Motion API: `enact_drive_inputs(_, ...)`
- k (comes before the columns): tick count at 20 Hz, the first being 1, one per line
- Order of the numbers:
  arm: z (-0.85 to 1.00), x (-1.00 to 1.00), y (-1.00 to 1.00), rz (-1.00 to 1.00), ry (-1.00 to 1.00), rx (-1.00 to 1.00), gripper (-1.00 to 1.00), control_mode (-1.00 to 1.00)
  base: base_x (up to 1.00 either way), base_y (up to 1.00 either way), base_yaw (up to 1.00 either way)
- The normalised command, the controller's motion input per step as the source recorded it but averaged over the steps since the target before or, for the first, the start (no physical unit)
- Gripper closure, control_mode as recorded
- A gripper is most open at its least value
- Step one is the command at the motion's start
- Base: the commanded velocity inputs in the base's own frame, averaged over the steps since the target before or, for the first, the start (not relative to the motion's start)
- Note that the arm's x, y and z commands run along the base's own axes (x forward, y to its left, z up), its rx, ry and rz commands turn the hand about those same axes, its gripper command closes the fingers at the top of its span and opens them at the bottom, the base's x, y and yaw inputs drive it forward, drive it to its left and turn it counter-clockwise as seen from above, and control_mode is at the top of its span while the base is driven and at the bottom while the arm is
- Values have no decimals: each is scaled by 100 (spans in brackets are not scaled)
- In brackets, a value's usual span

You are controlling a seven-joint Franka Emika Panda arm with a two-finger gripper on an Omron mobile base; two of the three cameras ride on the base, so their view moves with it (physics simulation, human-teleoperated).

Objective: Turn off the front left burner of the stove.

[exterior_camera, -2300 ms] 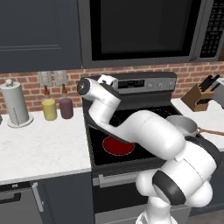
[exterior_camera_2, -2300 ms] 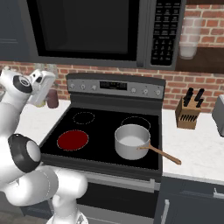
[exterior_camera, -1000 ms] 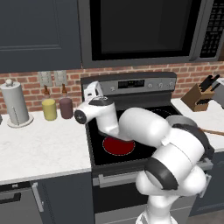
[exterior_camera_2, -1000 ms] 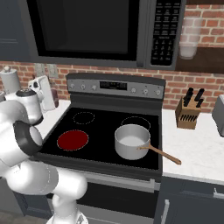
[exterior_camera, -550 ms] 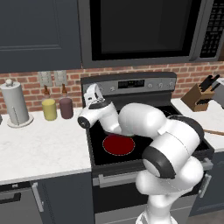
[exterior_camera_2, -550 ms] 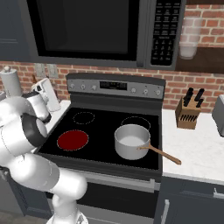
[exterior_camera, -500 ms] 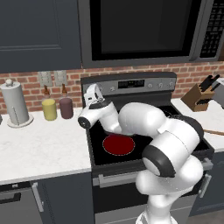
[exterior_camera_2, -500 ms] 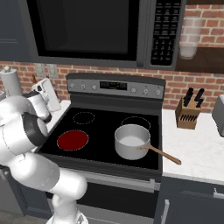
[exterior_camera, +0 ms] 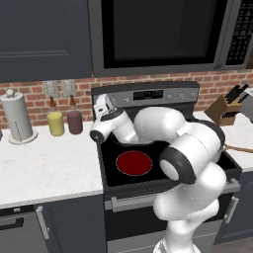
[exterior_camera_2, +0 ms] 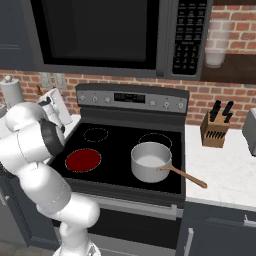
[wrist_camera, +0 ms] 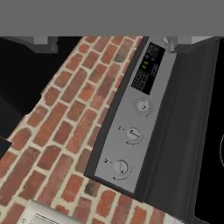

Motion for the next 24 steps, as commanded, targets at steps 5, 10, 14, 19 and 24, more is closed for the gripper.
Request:
enact_drive_inputs(5, -1, 28, 2, 7, 0, 0, -100, -100, 0, 0, 0)
enact_drive_inputs(10, -8, 27, 7, 6, 0, 0, -100, -100, 0, 0, 0)
enact_drive_inputs(14, -5, 31, 9, 4, 0, 0, -100, -100, 0, 0, 0)
enact_drive_inputs(19, -8, 32, 10, 2, 0, 0, -100, -100, 0, 0, 0)
enact_drive_inputs(24, -14, 28, 14, 0, 1, 0, -100, -100, 0, 0, 0)
